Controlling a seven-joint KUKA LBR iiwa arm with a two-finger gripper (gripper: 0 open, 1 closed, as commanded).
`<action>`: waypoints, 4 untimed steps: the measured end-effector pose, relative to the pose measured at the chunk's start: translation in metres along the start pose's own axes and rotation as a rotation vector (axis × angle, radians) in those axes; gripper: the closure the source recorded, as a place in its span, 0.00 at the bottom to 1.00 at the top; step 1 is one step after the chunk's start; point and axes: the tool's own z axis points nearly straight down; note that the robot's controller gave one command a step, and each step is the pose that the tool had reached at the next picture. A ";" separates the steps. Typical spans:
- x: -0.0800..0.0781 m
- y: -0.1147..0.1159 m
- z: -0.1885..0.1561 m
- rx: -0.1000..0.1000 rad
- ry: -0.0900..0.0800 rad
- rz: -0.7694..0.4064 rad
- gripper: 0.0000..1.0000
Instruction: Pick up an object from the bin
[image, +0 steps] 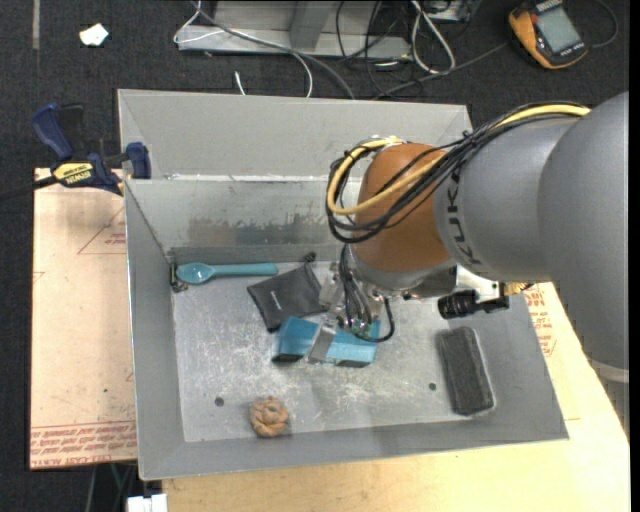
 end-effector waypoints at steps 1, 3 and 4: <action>-0.002 -0.008 0.037 0.002 0.004 -0.046 0.00; 0.007 0.000 0.005 -0.005 -0.006 -0.030 1.00; 0.021 -0.005 0.008 -0.011 -0.021 -0.088 1.00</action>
Offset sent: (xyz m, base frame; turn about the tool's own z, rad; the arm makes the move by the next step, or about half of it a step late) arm -0.0077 0.0029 -0.0063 -0.0294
